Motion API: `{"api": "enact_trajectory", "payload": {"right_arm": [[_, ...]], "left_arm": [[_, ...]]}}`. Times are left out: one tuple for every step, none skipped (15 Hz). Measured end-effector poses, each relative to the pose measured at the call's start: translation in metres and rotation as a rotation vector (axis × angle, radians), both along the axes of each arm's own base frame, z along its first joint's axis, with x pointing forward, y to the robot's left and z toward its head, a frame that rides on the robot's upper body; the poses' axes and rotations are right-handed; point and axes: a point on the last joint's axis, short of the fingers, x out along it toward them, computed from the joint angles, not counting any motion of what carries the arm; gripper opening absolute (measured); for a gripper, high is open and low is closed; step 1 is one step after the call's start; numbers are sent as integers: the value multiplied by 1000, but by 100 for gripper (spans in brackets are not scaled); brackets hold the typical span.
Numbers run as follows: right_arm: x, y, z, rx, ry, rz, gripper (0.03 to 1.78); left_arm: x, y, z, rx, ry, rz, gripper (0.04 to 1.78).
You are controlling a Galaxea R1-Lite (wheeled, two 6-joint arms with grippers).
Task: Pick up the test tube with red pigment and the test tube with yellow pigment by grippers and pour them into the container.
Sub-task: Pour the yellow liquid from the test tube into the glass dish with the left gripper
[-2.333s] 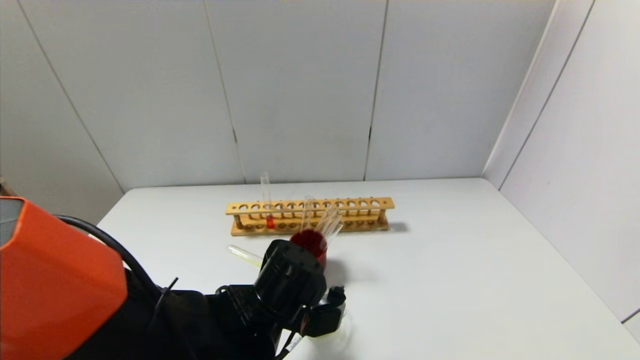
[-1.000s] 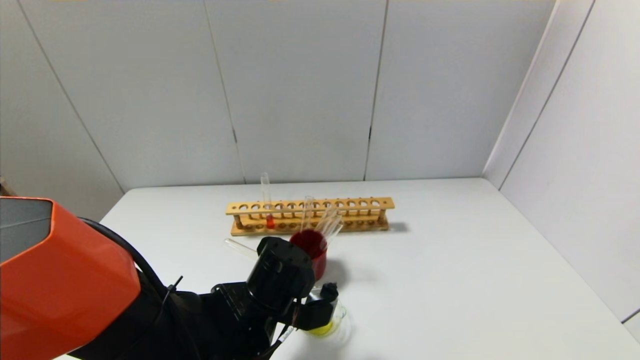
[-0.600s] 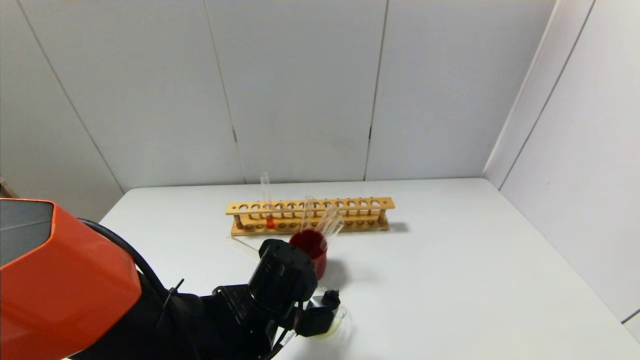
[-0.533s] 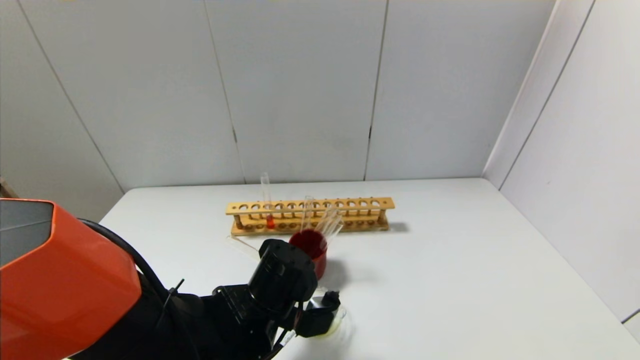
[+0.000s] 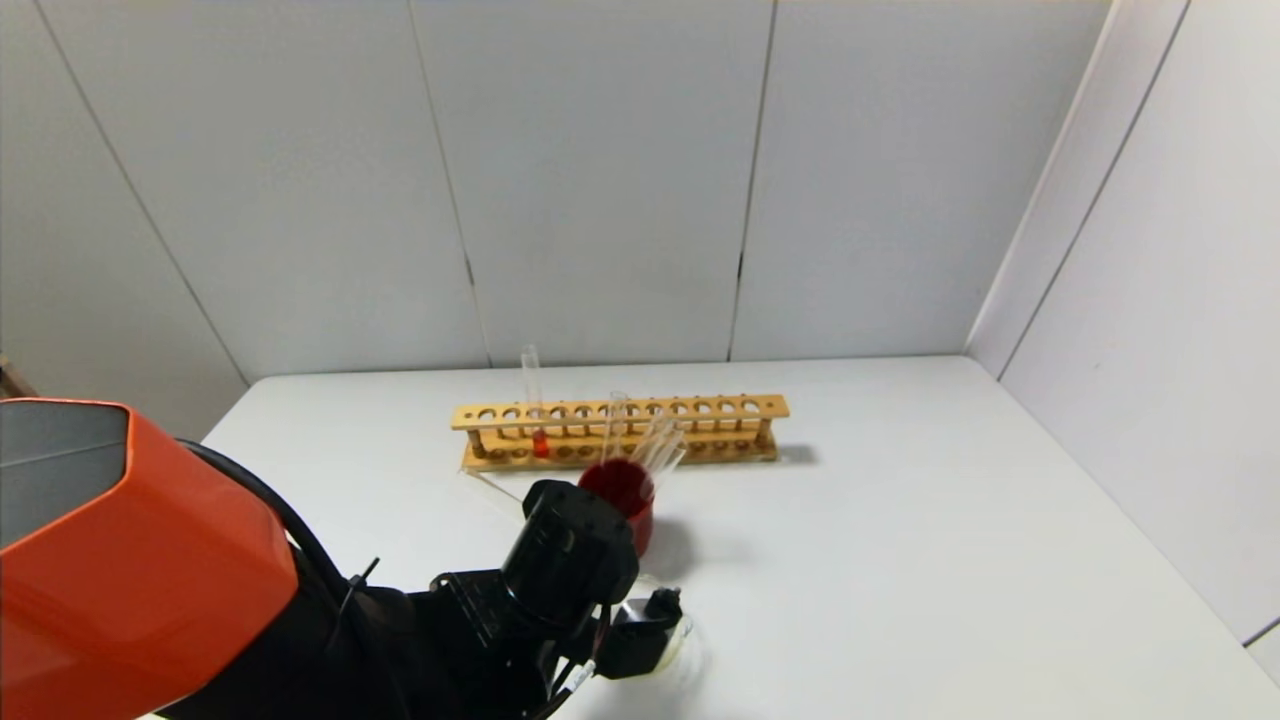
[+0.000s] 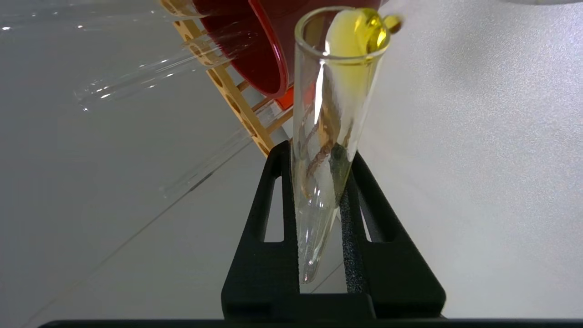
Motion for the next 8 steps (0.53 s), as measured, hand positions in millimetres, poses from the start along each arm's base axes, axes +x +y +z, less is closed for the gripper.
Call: {"api": "enact_trajectory", "payload": {"right_arm": [[0,0,0,0,0,0,174],[0,0,0,0,0,0,174],[0,0,0,0,0,0,174],[0,0,0,0,0,0,174],[0,0,0,0,0,0,174],[0,0,0,0,0,0,174],[0,0,0,0,0,0,174],[0,0,0,0,0,0,174]], "left_arm": [[1,-1,-1,5,0,-2,31],[1,-2,-1,6,-1,-4,31],[1,-4,-1,6,-2,-7,31],[1,-4,-1,9,-2,-10,31],[2,-5,-2,14,-2,-13,31],[2,-5,-2,17,-1,-15,31],[1,-5,-2,18,-1,-16,31],[1,-6,-2,20,-1,-19,31]]}}
